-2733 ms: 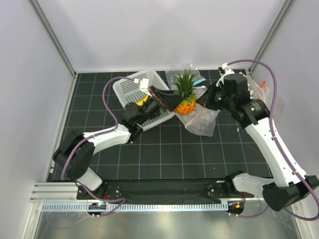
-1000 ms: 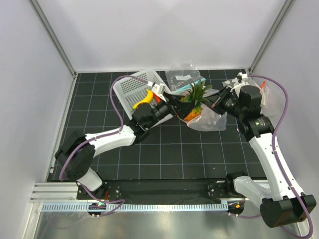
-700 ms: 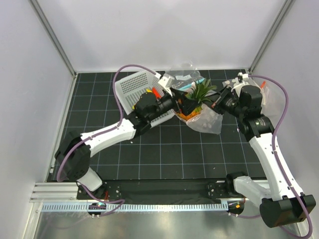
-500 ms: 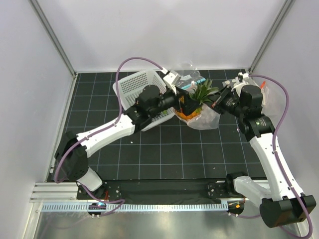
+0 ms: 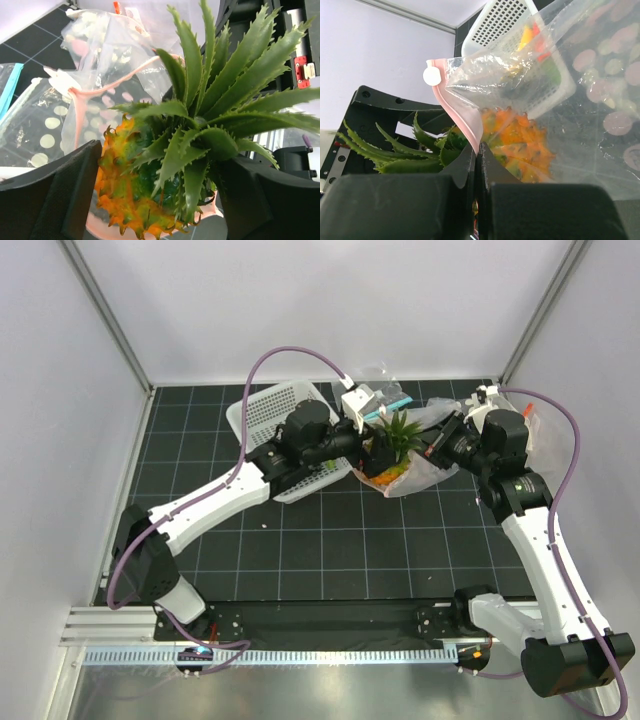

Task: Place the food in the zip-top bag and seal the zipper
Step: Place the fake fruit in the zipper food storage bag.

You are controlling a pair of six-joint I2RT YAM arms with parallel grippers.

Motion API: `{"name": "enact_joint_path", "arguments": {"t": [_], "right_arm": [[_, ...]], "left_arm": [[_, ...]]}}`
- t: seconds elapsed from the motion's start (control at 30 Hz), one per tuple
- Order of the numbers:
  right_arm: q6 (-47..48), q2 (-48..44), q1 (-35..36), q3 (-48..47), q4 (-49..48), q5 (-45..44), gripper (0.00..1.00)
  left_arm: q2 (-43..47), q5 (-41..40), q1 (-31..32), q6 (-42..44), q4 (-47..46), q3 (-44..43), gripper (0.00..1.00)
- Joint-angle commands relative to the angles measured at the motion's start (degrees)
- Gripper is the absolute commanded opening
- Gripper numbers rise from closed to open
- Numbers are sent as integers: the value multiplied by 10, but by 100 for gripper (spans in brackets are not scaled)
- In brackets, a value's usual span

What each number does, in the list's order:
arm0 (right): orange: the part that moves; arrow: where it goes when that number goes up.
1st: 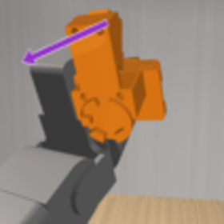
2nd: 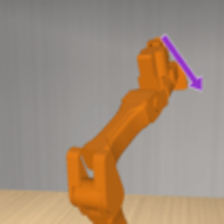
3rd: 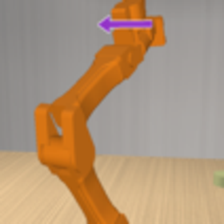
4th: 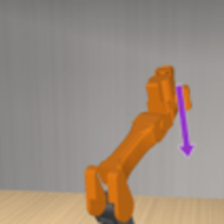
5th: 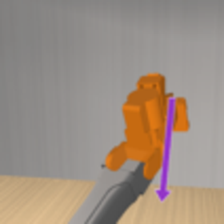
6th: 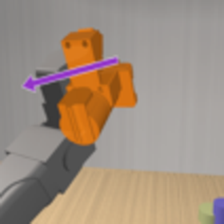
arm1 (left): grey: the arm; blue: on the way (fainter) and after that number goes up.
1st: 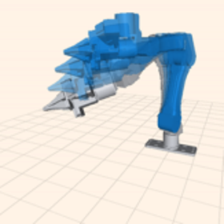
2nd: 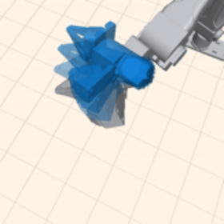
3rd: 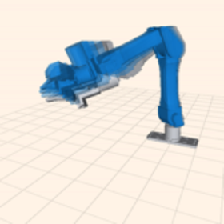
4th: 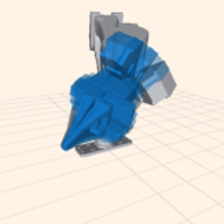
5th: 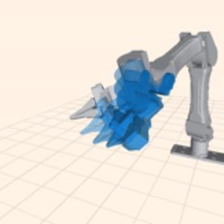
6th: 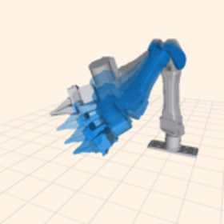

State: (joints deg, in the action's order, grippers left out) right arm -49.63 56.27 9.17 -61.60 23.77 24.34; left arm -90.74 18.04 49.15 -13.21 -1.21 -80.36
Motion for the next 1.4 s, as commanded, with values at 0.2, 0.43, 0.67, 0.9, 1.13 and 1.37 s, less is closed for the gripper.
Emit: {"name": "enact_joint_path", "arguments": {"t": [0.2,0.43,0.67,0.9,1.13,1.37], "right_arm": [[3,0,5,-25,-10,25,1],[6,2,5,-5,-8,19,1],[-45,18,5,17,-51,68,1],[-83,18,4,8,-77,95,1],[-105,16,4,7,-94,100,1],[-94,12,-6,4,-84,99,1]], "left_arm": [[30,16,5,-20,-118,40,26],[85,4,5,-26,-216,121,16],[135,-26,5,-16,-333,203,13],[131,-25,5,22,-318,209,29],[123,-48,5,26,-288,216,84],[138,-72,5,35,-190,194,99]]}}
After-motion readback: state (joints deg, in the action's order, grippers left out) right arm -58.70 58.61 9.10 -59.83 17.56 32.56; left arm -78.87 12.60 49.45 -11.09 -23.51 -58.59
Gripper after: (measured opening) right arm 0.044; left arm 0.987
